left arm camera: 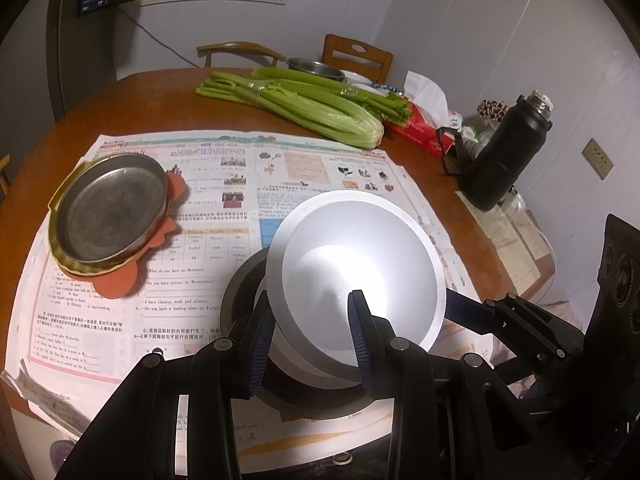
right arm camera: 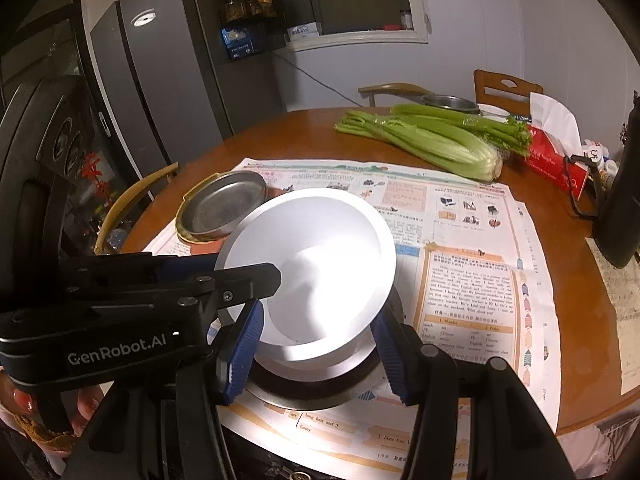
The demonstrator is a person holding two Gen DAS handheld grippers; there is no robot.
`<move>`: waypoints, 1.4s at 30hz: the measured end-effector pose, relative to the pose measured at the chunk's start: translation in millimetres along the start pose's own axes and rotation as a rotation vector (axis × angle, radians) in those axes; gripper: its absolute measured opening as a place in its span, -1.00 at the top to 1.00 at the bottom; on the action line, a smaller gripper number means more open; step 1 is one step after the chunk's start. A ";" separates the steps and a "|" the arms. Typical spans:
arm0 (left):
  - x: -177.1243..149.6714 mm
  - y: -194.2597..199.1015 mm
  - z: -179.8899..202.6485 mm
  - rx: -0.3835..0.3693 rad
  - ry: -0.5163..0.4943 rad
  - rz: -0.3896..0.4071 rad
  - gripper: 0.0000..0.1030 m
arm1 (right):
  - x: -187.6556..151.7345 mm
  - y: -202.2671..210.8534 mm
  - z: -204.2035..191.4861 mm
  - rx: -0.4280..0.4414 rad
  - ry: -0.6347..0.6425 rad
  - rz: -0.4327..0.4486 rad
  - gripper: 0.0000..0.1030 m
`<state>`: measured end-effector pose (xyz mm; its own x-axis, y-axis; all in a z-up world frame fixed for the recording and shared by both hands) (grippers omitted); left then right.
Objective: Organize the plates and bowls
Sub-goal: 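Press the white bowl into the steel bowl and open the left tool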
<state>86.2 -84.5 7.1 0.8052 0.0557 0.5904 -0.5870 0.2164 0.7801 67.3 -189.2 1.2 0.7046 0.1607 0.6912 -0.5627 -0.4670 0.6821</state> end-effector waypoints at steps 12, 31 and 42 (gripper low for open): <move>-7.4 -11.7 -5.8 0.025 0.005 -0.020 0.29 | -7.9 -12.2 -1.0 -0.004 0.003 -0.030 -0.08; -12.4 -26.1 -9.2 0.065 -0.002 -0.042 0.29 | -15.2 -25.6 -0.5 -0.006 0.000 -0.066 -0.08; -13.3 -27.4 -10.8 0.083 -0.004 -0.044 0.25 | -15.0 -28.0 1.0 -0.030 0.012 -0.069 -0.08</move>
<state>92.4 -80.6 -24.4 0.8301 0.0439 0.5558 -0.5561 0.1375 0.8197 72.9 -179.4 -28.4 0.7372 0.2024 0.6446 -0.5255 -0.4279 0.7353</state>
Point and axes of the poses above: each gripper's, at about its wrist camera, not at the fingertips, and y roughly against the way its jaws point, z to its right, x to its top, the point moved 4 cm from there along -y, roughly the way its jaws point, and after that the axes turned 5 degrees about x, right-handed, at the moved point
